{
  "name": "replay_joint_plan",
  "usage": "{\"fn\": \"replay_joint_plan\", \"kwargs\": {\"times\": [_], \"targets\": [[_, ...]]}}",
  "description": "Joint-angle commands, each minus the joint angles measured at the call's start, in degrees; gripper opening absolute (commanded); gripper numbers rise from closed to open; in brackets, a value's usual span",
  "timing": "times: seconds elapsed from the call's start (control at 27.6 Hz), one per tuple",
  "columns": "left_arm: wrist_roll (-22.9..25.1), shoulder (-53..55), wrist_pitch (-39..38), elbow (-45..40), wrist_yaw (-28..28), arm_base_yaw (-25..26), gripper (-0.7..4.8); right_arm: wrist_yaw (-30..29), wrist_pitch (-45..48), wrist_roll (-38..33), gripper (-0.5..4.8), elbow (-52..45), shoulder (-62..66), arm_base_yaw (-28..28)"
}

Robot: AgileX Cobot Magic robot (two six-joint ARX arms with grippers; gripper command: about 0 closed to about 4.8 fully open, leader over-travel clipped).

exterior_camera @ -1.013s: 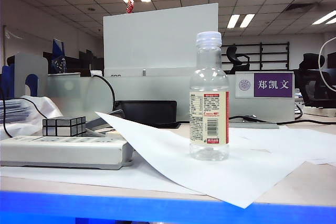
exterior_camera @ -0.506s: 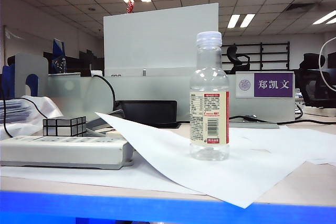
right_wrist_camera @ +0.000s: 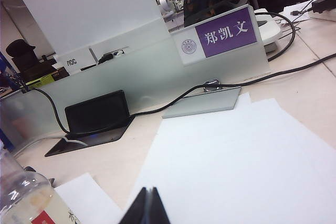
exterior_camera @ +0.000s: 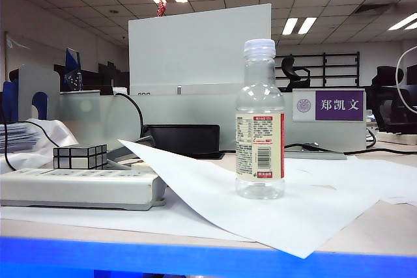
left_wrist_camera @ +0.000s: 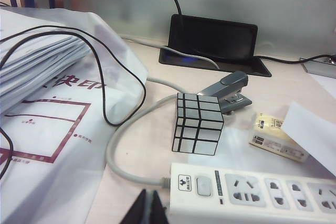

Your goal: Press the button on the power strip.

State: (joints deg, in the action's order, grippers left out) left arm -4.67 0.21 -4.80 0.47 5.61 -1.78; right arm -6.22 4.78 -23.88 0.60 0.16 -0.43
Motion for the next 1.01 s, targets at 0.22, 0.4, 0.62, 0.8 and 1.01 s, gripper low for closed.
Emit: {"fn": "replay_joint_plan", "kwargs": {"times": [0.22, 0.4, 0.62, 0.8, 1.01], "targets": [[0.13, -0.09, 0.98, 0.07, 0.22, 0.17, -0.04, 0.26, -4.09, 24.2, 0.03, 0.04, -0.07, 0.0], [0.13, -0.09, 0.98, 0.07, 0.2, 0.15, -0.04, 5.27, -8.94, 27.1, 0.03, -0.2, -0.09, -1.92], [0.13, -0.09, 0.98, 0.07, 0.22, 0.17, -0.04, 6.97, -9.01, 25.42, 0.03, -0.2, -0.09, -4.11], [0.13, -0.09, 0.98, 0.09, 0.22, 0.15, -0.04, 7.76, -9.05, 24.28, 0.03, -0.2, -0.09, -4.11], [0.13, -0.09, 0.98, 0.07, 0.22, 0.15, -0.04, 7.67, -9.09, 24.26, 0.03, -0.2, -0.09, -4.11]]}}
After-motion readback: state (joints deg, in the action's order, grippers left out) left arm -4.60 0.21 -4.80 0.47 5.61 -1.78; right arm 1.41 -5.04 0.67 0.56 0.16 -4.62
